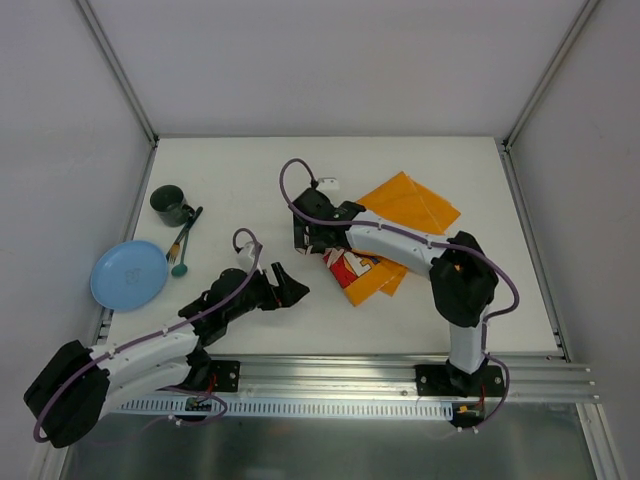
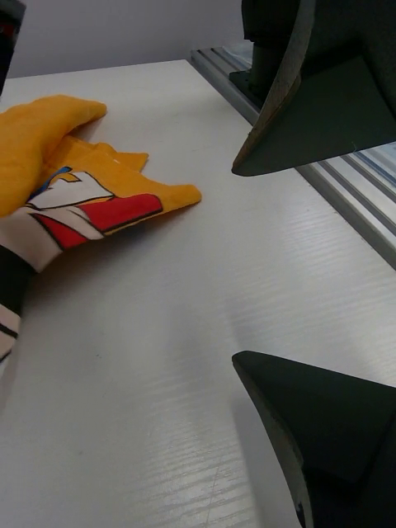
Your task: Set the dinner table for one person
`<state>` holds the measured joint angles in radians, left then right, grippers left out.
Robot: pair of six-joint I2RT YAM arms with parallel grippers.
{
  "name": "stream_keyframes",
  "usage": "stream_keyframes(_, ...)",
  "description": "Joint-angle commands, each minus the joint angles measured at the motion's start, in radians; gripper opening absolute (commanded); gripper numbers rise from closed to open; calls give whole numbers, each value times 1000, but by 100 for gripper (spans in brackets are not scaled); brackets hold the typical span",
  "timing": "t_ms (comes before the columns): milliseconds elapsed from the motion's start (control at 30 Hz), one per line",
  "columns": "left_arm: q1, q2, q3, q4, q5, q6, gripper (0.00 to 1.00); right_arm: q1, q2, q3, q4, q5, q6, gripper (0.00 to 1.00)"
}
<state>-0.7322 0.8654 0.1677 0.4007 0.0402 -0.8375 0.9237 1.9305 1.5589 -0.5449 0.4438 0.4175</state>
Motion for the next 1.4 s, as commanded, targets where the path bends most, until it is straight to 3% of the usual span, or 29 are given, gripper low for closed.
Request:
stream_keyframes(0, -9, 81, 41, 36, -20, 11, 89, 1, -169, -89, -90, 114, 0, 99)
stream_keyframes(233, -87, 418, 125, 265, -33, -61, 87, 21, -456, -317, -174, 243, 110, 100)
stream_keyframes(500, -225, 763, 355, 289, -149, -120, 86, 24, -728, -528, -273, 323, 227, 99)
stream_keyframes(767, -320, 902, 510, 208, -198, -161, 82, 24, -896, -654, -326, 360, 293, 99)
stream_keyframes(867, -331, 926, 547, 169, -214, -163, 75, 24, -929, -678, -329, 369, 302, 99)
stream_keyframes(1000, -335, 958, 582, 138, -226, -153, 53, 24, -936, -694, -334, 366, 313, 99)
stream_keyframes(1100, -335, 985, 605, 110, -238, -144, 43, 24, -930, -703, -336, 362, 325, 100)
stream_keyframes(1267, -335, 1021, 627, 101, -252, -144, 7, 24, -936, -721, -346, 358, 339, 99)
stream_keyframes(1367, -335, 1028, 644, 96, -249, -130, 0, 24, -953, -734, -357, 352, 353, 100)
